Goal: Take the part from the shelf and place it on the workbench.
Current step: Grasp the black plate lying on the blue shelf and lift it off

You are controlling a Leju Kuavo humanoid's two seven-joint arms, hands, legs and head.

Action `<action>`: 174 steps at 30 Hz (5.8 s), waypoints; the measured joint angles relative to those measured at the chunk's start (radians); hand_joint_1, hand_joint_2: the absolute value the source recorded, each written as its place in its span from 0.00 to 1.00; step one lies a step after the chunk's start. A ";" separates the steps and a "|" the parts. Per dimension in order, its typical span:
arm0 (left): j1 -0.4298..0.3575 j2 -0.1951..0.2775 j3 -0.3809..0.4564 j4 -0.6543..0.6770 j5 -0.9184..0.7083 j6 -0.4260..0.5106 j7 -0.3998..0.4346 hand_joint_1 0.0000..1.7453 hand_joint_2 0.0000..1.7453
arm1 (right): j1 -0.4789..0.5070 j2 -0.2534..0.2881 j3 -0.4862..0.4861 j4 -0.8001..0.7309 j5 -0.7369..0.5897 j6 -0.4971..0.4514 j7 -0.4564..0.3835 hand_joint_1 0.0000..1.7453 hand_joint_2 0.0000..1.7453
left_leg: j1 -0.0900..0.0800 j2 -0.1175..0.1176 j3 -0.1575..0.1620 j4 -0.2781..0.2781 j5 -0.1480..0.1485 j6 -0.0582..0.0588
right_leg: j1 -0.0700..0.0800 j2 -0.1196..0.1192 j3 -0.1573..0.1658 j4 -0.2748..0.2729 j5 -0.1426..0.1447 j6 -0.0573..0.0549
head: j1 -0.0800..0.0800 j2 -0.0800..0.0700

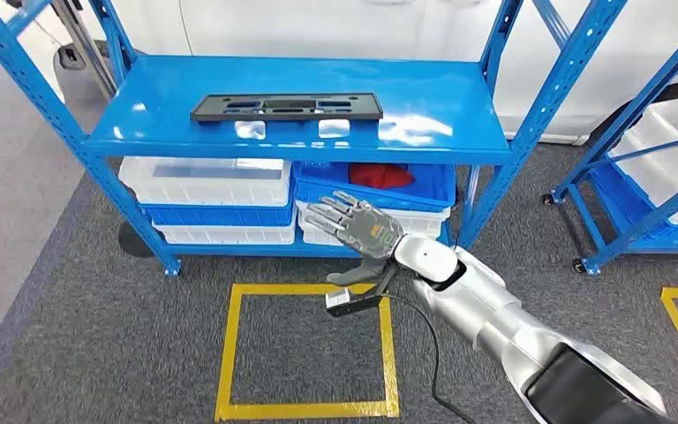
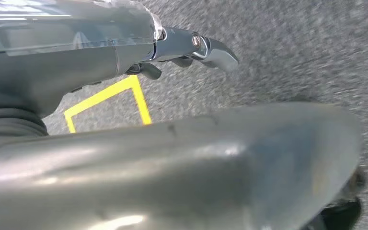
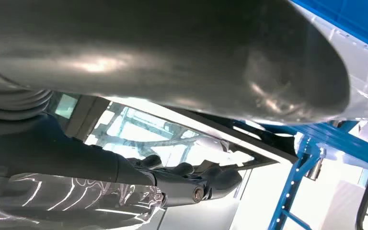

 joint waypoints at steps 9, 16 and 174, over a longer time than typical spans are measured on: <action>0.000 0.000 -0.012 0.000 -0.006 -0.002 0.007 0.00 0.00 | 0.030 -0.023 0.012 -0.018 -0.005 -0.001 0.018 0.00 0.00 | -0.006 -0.005 0.035 -0.004 -0.026 0.025 | -0.004 0.000 -0.166 0.244 -0.038 0.006 | 0.000 0.000; -0.002 -0.001 -0.015 0.000 -0.019 -0.005 0.010 0.00 0.00 | 0.041 -0.033 0.013 -0.042 -0.007 -0.009 0.040 0.00 0.00 | -0.012 -0.004 0.064 -0.008 -0.059 0.000 | 0.013 0.000 -0.060 -0.002 0.060 -0.031 | 0.000 0.000; -0.001 0.007 -0.018 0.000 -0.027 -0.017 0.012 0.00 0.00 | 0.109 -0.054 0.185 -0.375 -0.143 0.083 -0.038 0.00 1.00 | 0.002 0.000 -0.064 0.223 -0.150 -0.027 | 0.000 -0.001 -0.028 -0.019 0.044 -0.041 | 0.000 0.000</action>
